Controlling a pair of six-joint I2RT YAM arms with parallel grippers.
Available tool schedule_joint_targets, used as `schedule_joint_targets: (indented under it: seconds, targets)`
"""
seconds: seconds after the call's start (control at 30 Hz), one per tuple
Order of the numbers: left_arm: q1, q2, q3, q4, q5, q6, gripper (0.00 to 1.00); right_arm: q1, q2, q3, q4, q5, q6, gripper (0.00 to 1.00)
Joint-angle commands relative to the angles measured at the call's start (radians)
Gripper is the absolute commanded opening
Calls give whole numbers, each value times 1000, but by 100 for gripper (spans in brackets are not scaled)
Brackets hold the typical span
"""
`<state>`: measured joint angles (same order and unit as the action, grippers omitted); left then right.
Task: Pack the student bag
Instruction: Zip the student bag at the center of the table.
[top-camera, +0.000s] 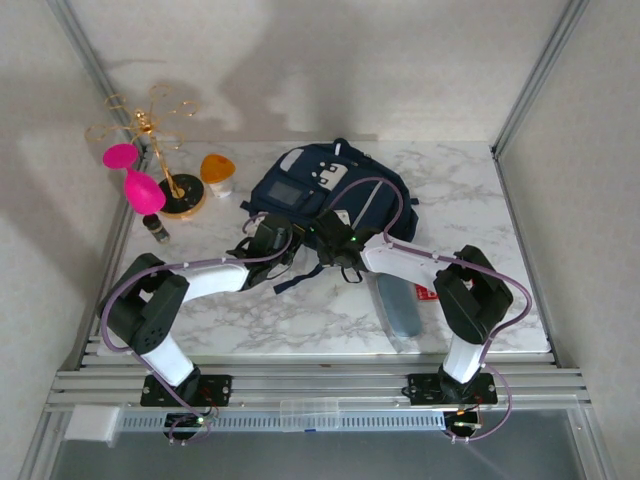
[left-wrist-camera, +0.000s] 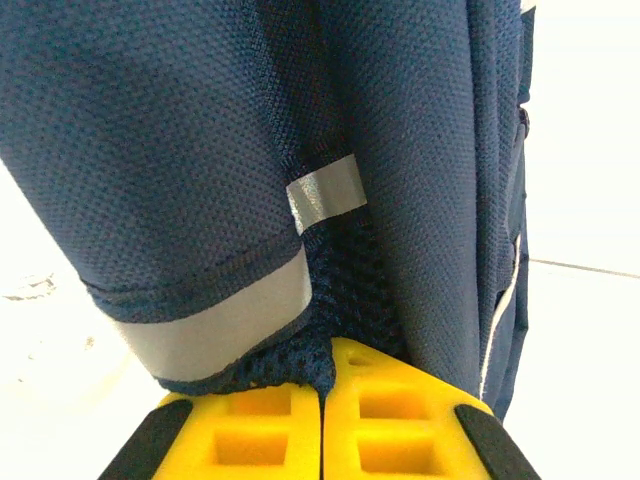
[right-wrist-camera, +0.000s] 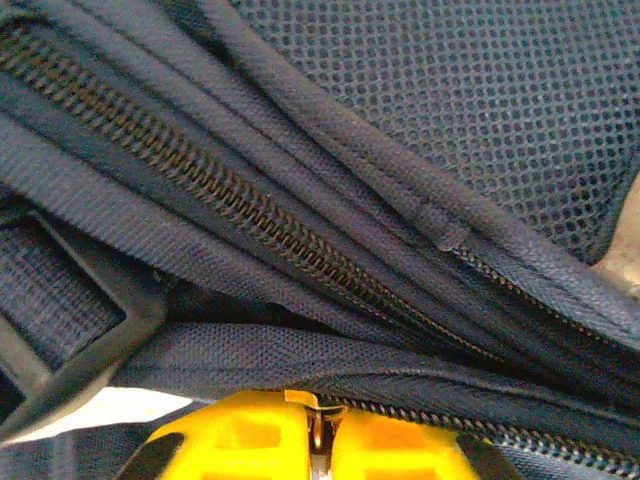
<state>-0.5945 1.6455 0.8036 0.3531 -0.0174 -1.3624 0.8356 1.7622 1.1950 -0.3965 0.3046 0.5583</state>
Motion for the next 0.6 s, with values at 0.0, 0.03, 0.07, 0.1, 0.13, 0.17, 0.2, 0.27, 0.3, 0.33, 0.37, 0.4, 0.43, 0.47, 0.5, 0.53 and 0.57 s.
schedule_joint_targets:
  seconds: [0.0,0.03,0.07,0.1,0.13,0.17,0.2,0.27,0.3,0.33,0.37,0.4,0.43,0.47,0.5,0.53,0.57]
  targets:
    - [39,-41,56,24,8,59,0,-11,-72,-16,-74,25,-33,3]
    - [62,-34,67,4,12,76,0,-17,-94,-34,-88,18,-36,0]
    - [84,-25,77,-3,22,93,0,-23,-116,-52,-96,10,-41,0]
    - [110,-13,93,-10,36,117,0,-33,-143,-76,-107,6,-43,0]
    - [136,0,111,-21,44,135,0,-45,-172,-100,-120,7,-42,0]
    - [154,11,125,-22,49,156,0,-57,-198,-122,-127,6,-43,0]
    - [172,27,146,-22,52,188,0,-69,-225,-145,-131,3,-46,0]
    - [199,71,197,-76,78,227,0,-75,-265,-168,-126,-3,-64,0]
    - [209,97,227,-79,113,252,0,-71,-272,-171,-116,-31,-81,0]
    - [216,120,252,-87,142,264,0,-68,-271,-160,-109,-62,-87,0]
    - [217,134,268,-84,161,271,0,-62,-264,-145,-99,-86,-86,0]
    - [217,145,272,-62,185,276,0,-51,-253,-125,-85,-117,-87,0]
    - [217,149,269,-41,203,277,0,-41,-238,-104,-67,-148,-90,0]
    - [217,149,265,-32,217,274,0,-38,-225,-86,-58,-169,-87,0]
    - [219,142,259,-31,235,276,0,-38,-214,-71,-47,-189,-79,0]
    - [219,129,248,-35,247,278,7,-39,-209,-64,-34,-204,-76,0]
    - [219,106,222,-40,254,279,22,-39,-205,-59,-23,-212,-71,0]
